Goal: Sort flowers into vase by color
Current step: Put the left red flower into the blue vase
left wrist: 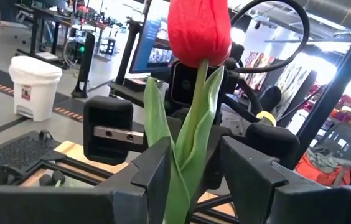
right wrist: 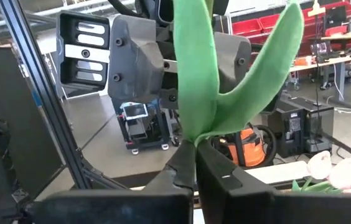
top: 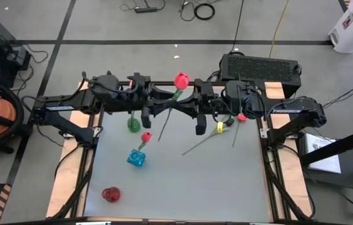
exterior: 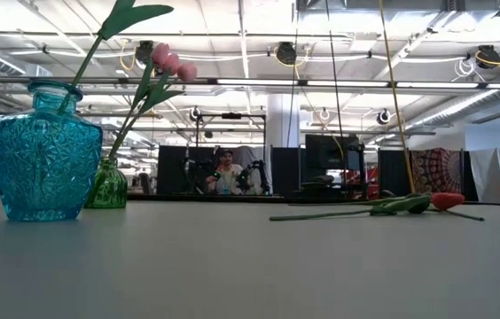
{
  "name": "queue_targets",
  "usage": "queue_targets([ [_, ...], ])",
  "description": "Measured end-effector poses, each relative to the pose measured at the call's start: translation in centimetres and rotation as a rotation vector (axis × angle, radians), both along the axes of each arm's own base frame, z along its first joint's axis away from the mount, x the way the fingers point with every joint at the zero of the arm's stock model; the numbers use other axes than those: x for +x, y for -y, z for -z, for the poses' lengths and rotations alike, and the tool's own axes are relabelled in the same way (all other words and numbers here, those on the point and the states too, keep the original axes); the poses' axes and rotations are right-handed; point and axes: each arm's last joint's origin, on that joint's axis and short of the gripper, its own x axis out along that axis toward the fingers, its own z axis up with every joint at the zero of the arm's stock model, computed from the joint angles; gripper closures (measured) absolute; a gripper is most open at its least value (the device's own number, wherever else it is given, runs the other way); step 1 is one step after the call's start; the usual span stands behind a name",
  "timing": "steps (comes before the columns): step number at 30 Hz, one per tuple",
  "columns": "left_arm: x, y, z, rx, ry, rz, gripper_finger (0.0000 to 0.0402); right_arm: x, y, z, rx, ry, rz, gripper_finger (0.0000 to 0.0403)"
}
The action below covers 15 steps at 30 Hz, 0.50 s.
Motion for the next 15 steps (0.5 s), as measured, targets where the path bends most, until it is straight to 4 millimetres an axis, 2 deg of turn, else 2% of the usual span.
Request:
queue_targets([
  [9, 0.0, -0.04, 0.03, 0.012, -0.004, -0.012, 0.026, -0.02, 0.03, -0.11, -0.011, 0.011, 0.005, 0.0403],
  [15, 0.0, -0.1, 0.06, 0.028, -0.009, -0.032, 0.0308, -0.01, 0.04, -0.1, -0.011, 0.01, 0.008, 0.0403],
])
